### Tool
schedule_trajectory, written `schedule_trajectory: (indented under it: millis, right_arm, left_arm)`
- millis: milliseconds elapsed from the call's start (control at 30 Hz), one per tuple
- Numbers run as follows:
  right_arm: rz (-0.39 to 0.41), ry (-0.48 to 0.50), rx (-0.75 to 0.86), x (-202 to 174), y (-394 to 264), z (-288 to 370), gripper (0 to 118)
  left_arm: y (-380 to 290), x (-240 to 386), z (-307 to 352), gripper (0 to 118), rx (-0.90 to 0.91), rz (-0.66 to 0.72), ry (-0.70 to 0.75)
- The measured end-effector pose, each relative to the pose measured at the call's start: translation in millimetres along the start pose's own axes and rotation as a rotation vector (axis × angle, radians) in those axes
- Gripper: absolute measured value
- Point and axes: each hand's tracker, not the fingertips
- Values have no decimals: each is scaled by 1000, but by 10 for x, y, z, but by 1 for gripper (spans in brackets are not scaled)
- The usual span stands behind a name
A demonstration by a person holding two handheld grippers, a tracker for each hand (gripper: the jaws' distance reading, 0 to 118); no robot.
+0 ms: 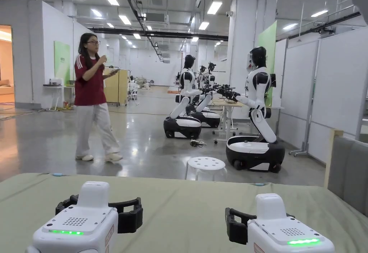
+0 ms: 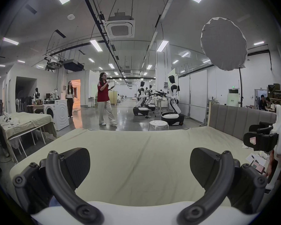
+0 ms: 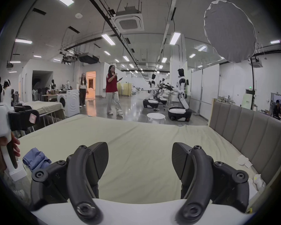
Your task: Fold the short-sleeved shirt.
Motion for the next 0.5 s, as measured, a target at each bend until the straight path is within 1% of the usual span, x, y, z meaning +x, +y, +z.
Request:
schedule_trajectory:
  millis: [33,167,200,267,333,367,433,467,500]
  right_arm:
    - [1,-22,-11,-21,12,-11,88]
    - [8,-3,-7,-3,19,43,88]
    - [-10,16,-8,11,29,63,88]
    - [-55,111,-16,62,59,102,88]
    - [-97,170,-24,104,98,142,88]
    - [-114,181,-28,116,117,152,88]
    - [-123,139,-42,93,176,171,88]
    - [-112,88,-51,69,193,179,88]
    - [-76,36,-59,26,214,178,88]
  left_arm:
    - [9,4,3,118,1,0,-2]
    - [23,1,6,118,2,9,-15]
    - [26,4,3,118,-5,11,-21]
    - [18,6,0,118,-7,11,-26]
    - [11,15,-6,118,-5,11,-26]
    - [4,16,-11,118,-5,11,-25]
    - [-5,17,-20,118,-7,14,-29]
    - [-9,19,-23,118,-7,15,-30]
    - [-19,20,-28,118,-8,17,-30]
